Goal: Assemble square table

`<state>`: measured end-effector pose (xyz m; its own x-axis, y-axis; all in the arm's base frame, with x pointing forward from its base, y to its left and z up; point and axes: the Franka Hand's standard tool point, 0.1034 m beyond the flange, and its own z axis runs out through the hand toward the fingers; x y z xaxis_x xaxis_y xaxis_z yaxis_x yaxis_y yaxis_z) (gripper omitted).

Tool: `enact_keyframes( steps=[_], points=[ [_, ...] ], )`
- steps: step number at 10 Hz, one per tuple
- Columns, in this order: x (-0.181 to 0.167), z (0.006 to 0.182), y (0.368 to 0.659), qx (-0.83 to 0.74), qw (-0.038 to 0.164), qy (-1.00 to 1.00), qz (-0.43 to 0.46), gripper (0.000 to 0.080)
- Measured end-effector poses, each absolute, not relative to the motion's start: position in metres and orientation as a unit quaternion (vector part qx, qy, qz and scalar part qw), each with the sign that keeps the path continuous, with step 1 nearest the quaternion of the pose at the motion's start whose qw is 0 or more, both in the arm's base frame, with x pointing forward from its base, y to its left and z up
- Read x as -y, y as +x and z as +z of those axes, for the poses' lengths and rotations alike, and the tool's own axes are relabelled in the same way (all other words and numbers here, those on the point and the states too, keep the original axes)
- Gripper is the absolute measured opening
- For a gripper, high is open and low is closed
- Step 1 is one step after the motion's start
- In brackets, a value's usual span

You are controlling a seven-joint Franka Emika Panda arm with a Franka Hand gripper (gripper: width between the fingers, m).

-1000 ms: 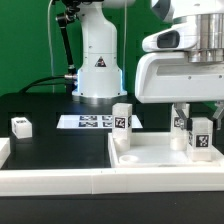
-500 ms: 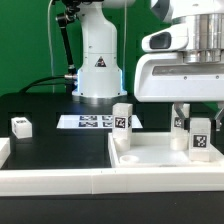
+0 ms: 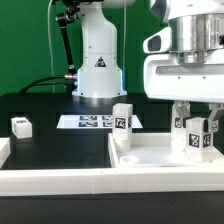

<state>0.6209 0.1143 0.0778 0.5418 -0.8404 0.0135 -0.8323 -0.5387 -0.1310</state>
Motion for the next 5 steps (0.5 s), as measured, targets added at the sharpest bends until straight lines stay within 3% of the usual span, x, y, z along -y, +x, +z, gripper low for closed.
enact_keyframes(
  steps=[5],
  points=[
    [-0.1111, 0.0772, 0.6186, -0.643, 0.056, -0.763, -0.014, 0.0291]
  ],
)
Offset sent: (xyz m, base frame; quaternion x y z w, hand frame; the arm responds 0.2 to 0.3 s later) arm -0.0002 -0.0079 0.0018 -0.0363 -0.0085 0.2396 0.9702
